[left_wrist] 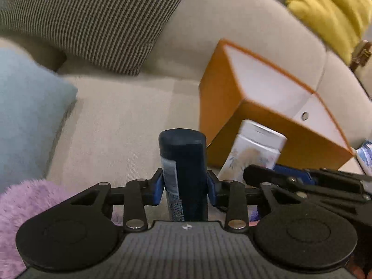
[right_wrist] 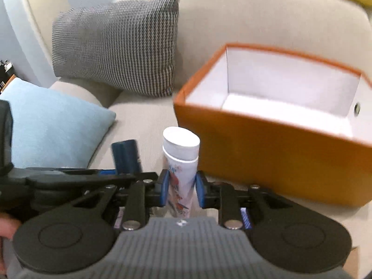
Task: Organize rigid objects
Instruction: 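Lift the deodorant can and white container and carry both over the orange box, then lower the can into the box with the left tool while the right tool places the container beside it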
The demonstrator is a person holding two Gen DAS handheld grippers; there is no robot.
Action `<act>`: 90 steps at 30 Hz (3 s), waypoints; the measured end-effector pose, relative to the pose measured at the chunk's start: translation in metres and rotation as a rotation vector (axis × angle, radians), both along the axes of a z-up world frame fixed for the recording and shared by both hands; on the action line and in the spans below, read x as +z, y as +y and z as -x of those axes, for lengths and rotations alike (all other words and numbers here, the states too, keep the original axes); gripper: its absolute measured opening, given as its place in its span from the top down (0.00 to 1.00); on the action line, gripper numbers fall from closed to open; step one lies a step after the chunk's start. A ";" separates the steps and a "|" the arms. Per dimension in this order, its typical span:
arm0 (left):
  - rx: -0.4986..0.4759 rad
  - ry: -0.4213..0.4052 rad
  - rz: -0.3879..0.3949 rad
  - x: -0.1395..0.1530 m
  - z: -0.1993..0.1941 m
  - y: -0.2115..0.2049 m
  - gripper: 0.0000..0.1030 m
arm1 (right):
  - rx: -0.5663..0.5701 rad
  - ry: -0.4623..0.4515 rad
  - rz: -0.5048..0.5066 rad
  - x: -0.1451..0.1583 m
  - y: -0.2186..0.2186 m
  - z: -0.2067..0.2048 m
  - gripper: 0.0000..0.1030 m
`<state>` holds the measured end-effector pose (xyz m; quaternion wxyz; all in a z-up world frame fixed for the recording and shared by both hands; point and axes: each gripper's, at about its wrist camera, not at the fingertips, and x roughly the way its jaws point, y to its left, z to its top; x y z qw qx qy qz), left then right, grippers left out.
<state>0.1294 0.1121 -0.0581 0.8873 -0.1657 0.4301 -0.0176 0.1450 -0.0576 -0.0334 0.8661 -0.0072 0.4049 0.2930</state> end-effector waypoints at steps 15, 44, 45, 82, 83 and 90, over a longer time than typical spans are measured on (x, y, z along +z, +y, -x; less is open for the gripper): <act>-0.071 -0.196 -0.002 0.079 0.008 -0.016 0.61 | -0.026 -0.124 -0.071 0.050 -0.029 0.005 0.81; -0.368 0.108 -0.094 0.025 -0.184 -0.082 0.61 | -0.161 0.055 -0.028 0.011 -0.074 -0.175 0.81; -0.371 0.119 -0.099 0.021 -0.185 -0.080 0.61 | -0.164 0.071 -0.028 0.006 -0.073 -0.181 0.81; -0.329 0.052 -0.245 0.054 -0.224 -0.071 0.40 | -0.148 0.412 0.196 -0.054 -0.039 -0.261 0.79; -0.318 0.051 -0.249 0.058 -0.222 -0.066 0.35 | -0.166 0.418 0.185 -0.055 -0.037 -0.265 0.80; -0.255 0.127 -0.246 0.056 -0.223 -0.050 0.48 | -0.248 0.445 0.104 -0.065 -0.010 -0.288 0.80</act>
